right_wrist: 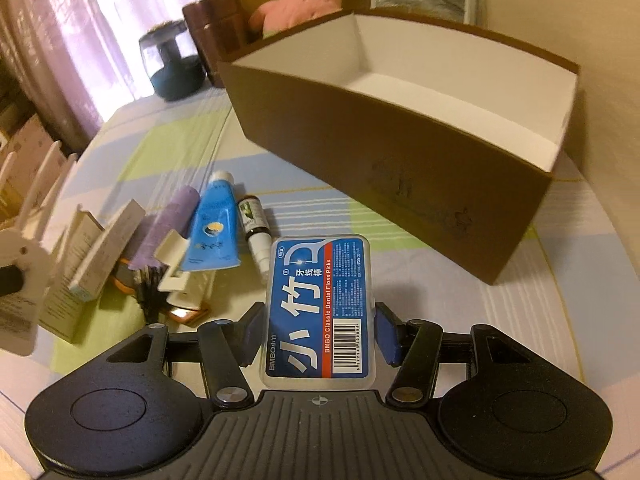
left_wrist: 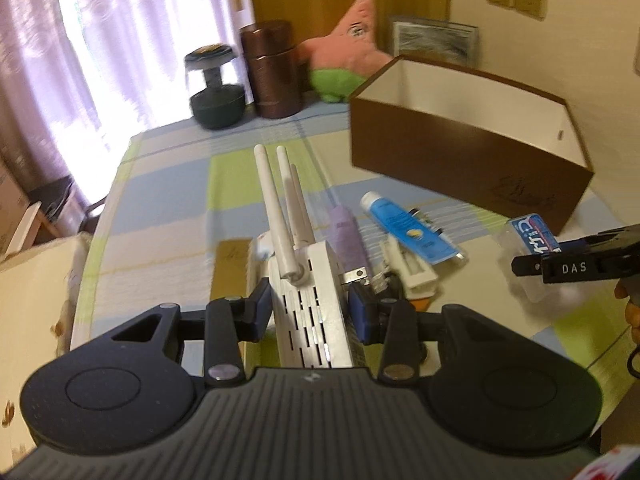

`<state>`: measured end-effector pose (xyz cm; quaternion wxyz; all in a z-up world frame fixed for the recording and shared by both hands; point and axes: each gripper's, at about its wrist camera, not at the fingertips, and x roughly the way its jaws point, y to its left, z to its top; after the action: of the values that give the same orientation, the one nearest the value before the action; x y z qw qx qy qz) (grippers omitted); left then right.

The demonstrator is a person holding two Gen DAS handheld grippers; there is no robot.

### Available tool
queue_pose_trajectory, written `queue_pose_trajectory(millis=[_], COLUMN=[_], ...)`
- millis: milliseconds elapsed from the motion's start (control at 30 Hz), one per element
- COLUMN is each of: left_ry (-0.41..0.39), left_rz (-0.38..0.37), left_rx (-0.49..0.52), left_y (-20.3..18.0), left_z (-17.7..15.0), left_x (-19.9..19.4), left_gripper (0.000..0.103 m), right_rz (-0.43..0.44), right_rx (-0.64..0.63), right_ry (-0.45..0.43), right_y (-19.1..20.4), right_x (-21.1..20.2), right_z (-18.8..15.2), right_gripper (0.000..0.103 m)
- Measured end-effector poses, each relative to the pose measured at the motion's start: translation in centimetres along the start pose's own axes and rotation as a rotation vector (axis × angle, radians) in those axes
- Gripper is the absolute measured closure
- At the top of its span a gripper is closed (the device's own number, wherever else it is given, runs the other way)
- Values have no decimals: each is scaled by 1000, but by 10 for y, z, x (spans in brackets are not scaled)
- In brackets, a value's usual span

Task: Organize rigid objects
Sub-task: 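Lift router with left tool while right tool carries floss box, both toward brown box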

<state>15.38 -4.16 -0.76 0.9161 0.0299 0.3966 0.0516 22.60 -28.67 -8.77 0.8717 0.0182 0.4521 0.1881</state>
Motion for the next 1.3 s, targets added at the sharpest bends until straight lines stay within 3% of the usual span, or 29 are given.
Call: queue_pose_trajectory(millis=[667, 1067, 1300], left_ry=[-103, -168, -194], left_rz=[-228, -327, -351], left_rx=[193, 246, 270], left_y=[-35, -73, -94], left_z=[52, 107, 144], left_x=[17, 39, 62], left_gripper=[68, 68, 68], right_rz=[-76, -126, -158], right_rx=[123, 150, 147], right_ry=[-116, -199, -231], right_y=[18, -4, -19], right_x=[-60, -76, -63], right_z=[13, 47, 80], right_gripper=[50, 50, 50])
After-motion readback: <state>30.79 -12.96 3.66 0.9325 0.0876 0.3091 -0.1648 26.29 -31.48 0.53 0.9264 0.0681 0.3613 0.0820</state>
